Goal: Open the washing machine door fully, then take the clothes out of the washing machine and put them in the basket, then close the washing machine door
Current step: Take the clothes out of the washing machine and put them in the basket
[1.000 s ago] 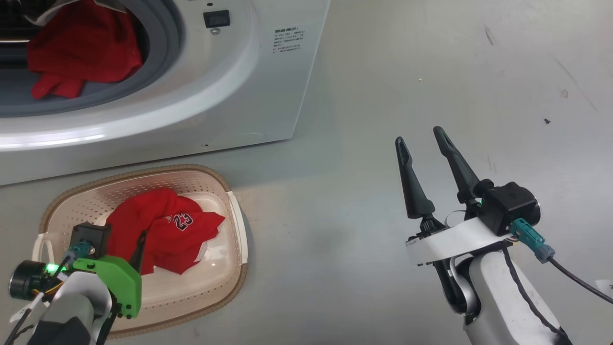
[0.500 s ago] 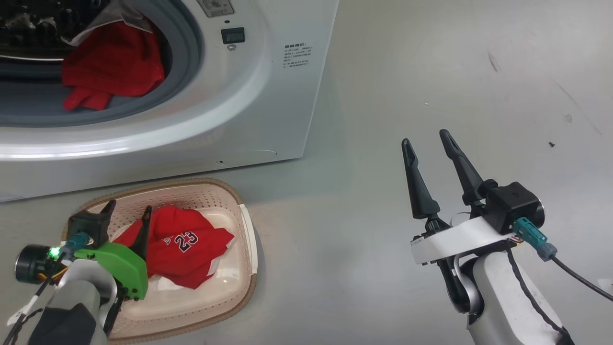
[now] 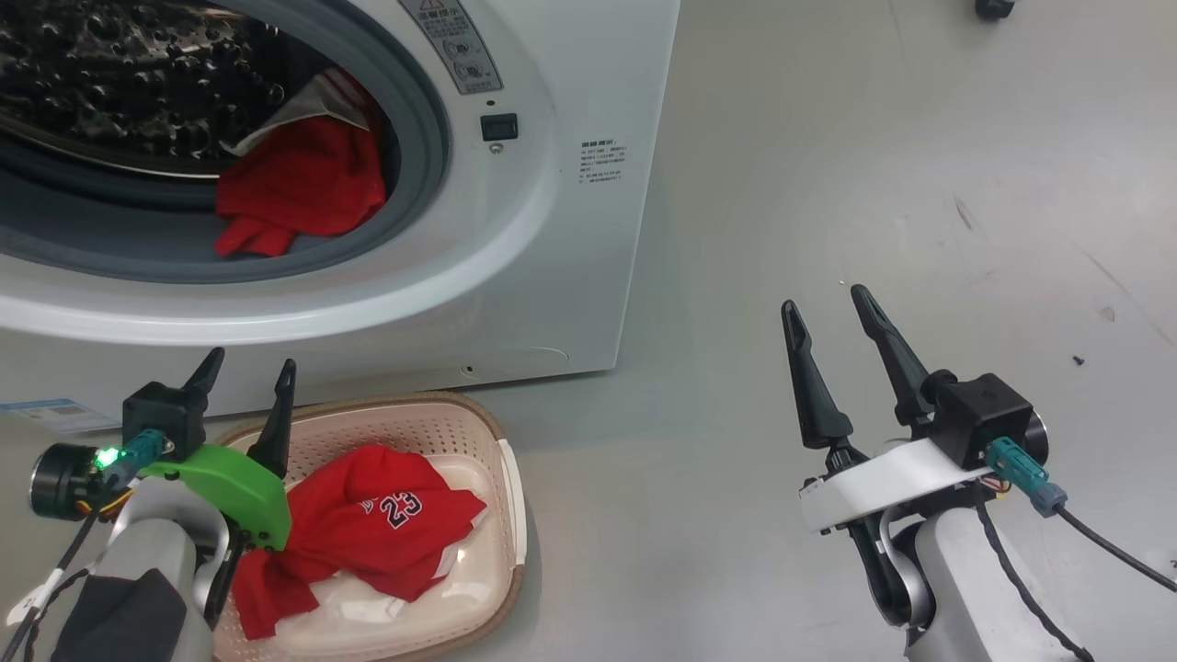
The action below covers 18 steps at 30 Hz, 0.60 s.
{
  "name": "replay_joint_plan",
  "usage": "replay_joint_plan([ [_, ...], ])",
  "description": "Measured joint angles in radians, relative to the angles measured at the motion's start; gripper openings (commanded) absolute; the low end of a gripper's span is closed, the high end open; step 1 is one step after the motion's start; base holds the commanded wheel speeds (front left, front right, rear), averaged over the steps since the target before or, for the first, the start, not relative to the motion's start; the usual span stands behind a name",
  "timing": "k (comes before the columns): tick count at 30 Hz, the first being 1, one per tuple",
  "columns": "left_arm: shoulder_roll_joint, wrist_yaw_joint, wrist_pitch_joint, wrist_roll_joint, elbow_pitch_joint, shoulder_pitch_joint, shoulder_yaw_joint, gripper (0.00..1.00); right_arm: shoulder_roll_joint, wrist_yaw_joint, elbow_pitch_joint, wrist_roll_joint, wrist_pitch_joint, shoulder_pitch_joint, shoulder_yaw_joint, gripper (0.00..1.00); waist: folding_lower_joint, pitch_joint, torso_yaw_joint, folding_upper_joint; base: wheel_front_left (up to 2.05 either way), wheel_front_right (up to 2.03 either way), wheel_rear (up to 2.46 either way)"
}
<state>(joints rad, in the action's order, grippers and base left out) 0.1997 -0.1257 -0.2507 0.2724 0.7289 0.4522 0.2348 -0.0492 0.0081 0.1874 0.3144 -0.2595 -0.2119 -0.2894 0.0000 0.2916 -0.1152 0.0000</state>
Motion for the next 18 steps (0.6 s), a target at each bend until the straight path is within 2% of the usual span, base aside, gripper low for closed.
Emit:
replay_joint_plan([
  [8,-0.025,0.008,-0.001,-0.001,-0.106,-0.038,-0.018,1.0,0.0,0.012,0.015,0.0,0.0,0.046,0.014,1.0,0.0,-0.086,0.025,0.0,0.0,0.0,0.0],
  [18,-0.029,0.04,-0.001,0.0,-0.219,-0.15,-0.067,1.0,0.0,0.022,0.015,0.0,0.0,0.089,0.015,1.0,0.0,-0.173,0.047,0.0,0.0,0.0,0.0],
])
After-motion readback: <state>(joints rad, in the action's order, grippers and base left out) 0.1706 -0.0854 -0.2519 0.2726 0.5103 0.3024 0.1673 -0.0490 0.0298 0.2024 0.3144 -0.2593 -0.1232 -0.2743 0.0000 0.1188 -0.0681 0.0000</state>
